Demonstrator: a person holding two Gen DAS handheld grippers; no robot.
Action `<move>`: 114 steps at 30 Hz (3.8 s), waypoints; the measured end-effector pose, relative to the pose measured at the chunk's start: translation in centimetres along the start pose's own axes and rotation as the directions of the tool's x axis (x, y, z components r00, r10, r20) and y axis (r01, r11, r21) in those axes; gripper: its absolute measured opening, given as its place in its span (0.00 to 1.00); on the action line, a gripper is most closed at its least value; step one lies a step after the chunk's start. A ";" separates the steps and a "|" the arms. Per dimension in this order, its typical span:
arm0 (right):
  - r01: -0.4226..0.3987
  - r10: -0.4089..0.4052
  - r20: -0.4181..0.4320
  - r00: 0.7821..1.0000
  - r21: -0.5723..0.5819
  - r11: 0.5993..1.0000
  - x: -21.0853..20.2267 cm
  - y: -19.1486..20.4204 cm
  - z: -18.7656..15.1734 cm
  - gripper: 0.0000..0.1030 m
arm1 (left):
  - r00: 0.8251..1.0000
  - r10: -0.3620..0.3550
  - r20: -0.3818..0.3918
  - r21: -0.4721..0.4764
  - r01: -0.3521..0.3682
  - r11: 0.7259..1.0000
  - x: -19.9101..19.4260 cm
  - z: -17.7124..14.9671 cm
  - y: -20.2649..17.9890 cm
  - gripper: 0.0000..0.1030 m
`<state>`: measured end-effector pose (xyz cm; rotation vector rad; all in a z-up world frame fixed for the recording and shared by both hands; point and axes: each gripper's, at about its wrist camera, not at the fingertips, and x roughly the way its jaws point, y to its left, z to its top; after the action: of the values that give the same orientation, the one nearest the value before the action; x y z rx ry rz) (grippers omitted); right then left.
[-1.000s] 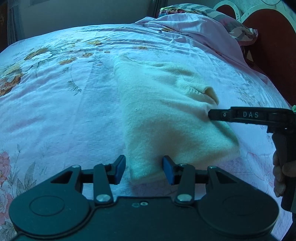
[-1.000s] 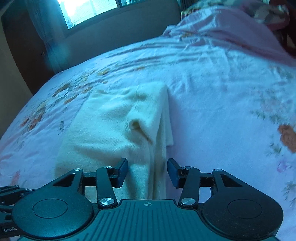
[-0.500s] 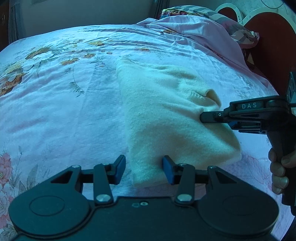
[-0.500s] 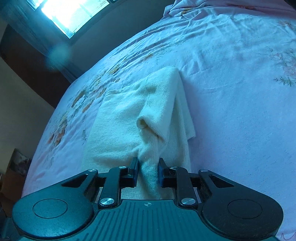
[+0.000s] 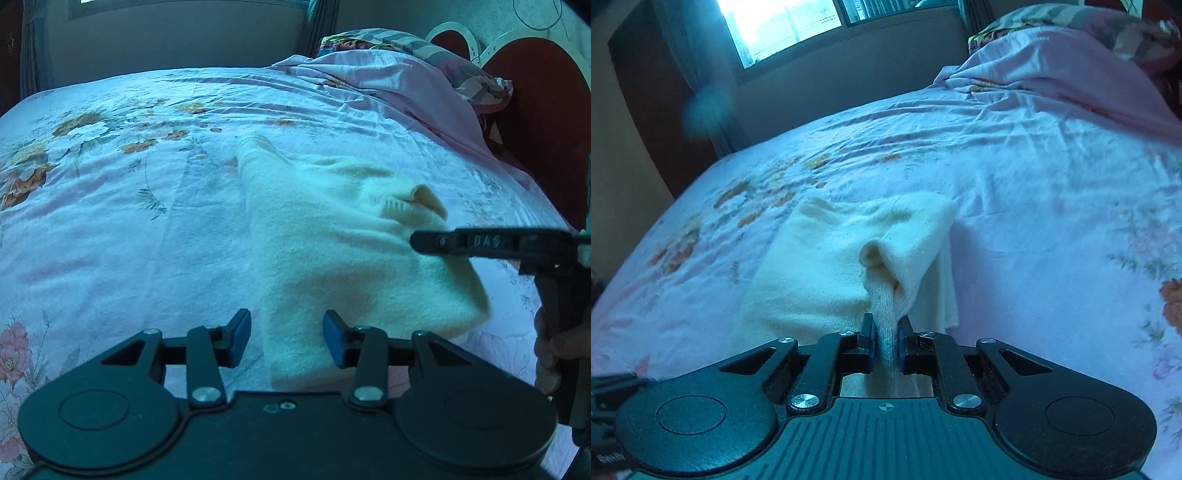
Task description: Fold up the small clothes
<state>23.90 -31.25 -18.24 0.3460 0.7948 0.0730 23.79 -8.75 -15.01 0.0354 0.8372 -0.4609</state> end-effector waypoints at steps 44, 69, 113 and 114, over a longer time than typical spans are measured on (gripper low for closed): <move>0.151 -0.156 -0.028 0.987 -0.123 0.981 11.1 -0.9 8.6 0.46 | 0.995 0.087 -0.052 -0.074 -0.091 0.993 12.6 9.9 1.1 0.48; 0.152 -0.156 -0.058 0.986 -0.066 0.986 -1.4 1.7 -4.7 0.46 | 0.995 0.077 -0.069 -0.044 -0.080 0.996 2.7 -0.8 -2.0 0.50; -0.088 0.118 -0.075 0.990 0.323 0.942 7.3 -5.7 2.7 0.40 | 0.974 -0.202 -0.100 -0.329 0.159 0.931 10.2 4.2 3.9 0.48; -0.099 0.132 -0.081 0.988 0.321 0.942 7.7 -5.6 2.8 0.35 | 0.973 -0.210 -0.099 -0.333 0.166 0.928 10.2 4.2 4.0 0.44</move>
<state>30.94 -35.82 -23.58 0.6989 0.8884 0.0733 34.33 -9.95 -20.15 -0.3244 1.0449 -0.5004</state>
